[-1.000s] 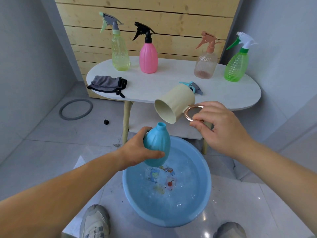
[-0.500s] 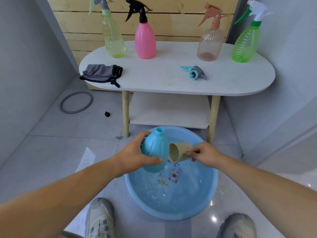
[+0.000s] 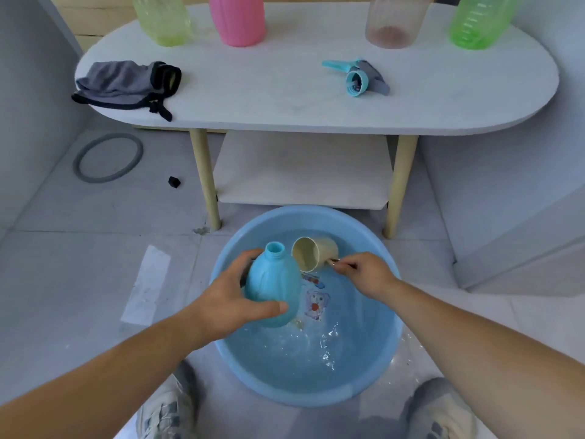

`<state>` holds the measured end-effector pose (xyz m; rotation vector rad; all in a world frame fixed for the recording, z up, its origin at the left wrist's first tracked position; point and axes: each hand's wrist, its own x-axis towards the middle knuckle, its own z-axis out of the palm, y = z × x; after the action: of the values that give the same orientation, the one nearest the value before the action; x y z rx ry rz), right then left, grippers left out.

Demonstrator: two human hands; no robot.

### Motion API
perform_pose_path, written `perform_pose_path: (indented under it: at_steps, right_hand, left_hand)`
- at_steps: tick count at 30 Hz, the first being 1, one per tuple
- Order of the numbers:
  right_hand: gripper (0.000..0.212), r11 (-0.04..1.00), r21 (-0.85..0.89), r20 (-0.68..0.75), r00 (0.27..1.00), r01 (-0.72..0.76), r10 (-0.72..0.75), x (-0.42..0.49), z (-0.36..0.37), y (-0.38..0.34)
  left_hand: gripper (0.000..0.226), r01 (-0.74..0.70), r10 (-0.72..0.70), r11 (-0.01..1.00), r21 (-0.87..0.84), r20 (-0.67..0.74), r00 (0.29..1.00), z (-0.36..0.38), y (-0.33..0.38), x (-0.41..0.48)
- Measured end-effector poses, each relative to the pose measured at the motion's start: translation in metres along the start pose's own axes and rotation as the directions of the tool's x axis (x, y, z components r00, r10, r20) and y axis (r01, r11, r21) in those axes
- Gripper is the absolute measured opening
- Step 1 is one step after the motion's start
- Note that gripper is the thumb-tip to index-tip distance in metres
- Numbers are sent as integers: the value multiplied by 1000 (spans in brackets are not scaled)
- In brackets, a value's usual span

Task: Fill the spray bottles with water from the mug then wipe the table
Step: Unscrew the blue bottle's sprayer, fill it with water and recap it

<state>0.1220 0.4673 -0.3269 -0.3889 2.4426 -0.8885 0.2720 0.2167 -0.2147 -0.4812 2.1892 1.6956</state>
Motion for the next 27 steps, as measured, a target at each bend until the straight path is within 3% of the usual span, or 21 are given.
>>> perform_pose_path:
  at_steps: [7,12,20,27]
  right_hand:
    - [29,975,-206,61,996,83,-72,10,5,7]
    - [31,942,-326,120,992,80,-43,11,9,9]
    - [38,950,-312,153,988,22,28,7,6,4]
    - [33,983,-171,126,987,-74,97,0,5,0]
  left_hand:
    - [77,-7,6,999,38,7,1000,2,-5,14]
    - [80,-14,14,1000,7,24,1000,2,-7,19]
    - [84,0,0,1000,6,13,1000,-2,-15,19]
    - [82,10,-10,1000,0,6,1000,-4,-16,20]
